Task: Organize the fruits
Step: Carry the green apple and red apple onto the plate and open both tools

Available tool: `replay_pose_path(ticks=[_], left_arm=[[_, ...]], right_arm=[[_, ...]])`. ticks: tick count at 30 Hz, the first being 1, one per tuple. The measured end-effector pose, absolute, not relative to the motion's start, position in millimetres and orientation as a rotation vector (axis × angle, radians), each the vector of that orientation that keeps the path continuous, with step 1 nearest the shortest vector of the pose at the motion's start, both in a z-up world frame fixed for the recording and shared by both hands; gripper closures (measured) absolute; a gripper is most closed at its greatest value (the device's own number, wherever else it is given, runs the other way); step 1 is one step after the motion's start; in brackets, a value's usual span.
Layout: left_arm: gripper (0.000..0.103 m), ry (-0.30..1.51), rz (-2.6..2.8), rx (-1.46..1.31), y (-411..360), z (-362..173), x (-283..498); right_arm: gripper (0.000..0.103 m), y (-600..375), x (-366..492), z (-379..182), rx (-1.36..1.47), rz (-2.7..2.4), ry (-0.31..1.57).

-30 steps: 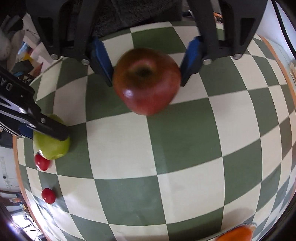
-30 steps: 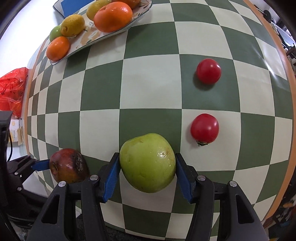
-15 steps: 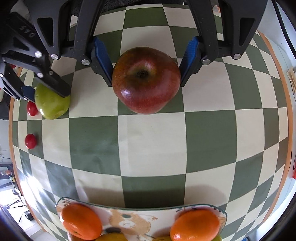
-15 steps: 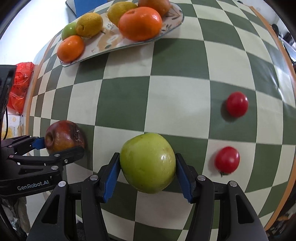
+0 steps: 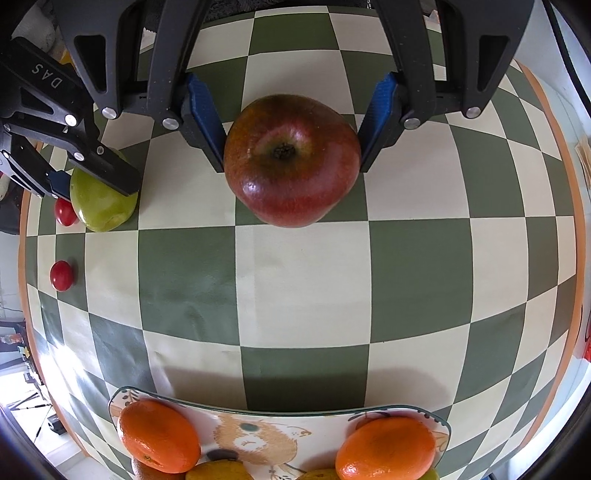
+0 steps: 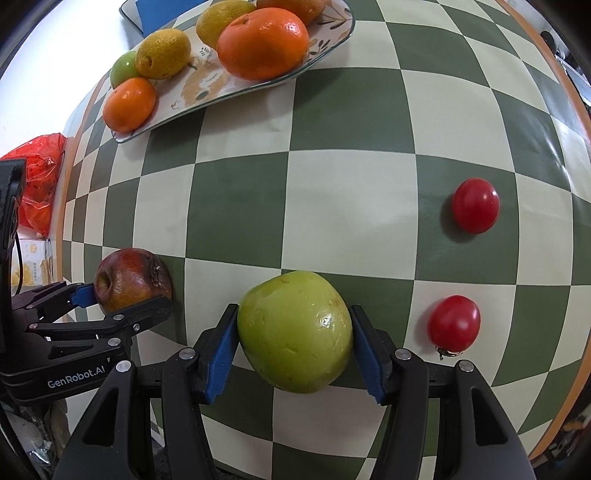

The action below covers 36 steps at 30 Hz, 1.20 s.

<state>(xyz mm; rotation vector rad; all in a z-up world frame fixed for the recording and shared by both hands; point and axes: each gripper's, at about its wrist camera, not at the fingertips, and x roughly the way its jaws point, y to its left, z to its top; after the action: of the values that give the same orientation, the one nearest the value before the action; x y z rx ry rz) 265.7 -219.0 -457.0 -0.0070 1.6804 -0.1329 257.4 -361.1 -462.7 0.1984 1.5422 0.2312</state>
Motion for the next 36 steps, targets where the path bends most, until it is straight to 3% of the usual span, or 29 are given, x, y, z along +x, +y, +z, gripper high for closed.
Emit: replay_pose_path(ticks=[16,23,29,36], left_arm=[[0.037,1.569,-0.169,-0.272,-181.8,-381.6,379.2],[0.037,1.623,-0.156,-0.520,-174.8,-408.2,420.9],[0.037,1.632,-0.136,-0.595,-177.6,-420.8,428.9],[0.037,1.652,-0.099,-0.619,-169.3,-427.8,427.1]], right_arm=[[0.042,-382.0,307.2,-416.0,0.428,0.255,1.406],[0.042,-391.2,385.8,-379.2,0.590,0.302,1.340],[0.042,-360.0,487.1,-347.2,0.448,0.378,1.332],[0.042,-303.1,554.4,-377.9,0.332,0.467,1.475]])
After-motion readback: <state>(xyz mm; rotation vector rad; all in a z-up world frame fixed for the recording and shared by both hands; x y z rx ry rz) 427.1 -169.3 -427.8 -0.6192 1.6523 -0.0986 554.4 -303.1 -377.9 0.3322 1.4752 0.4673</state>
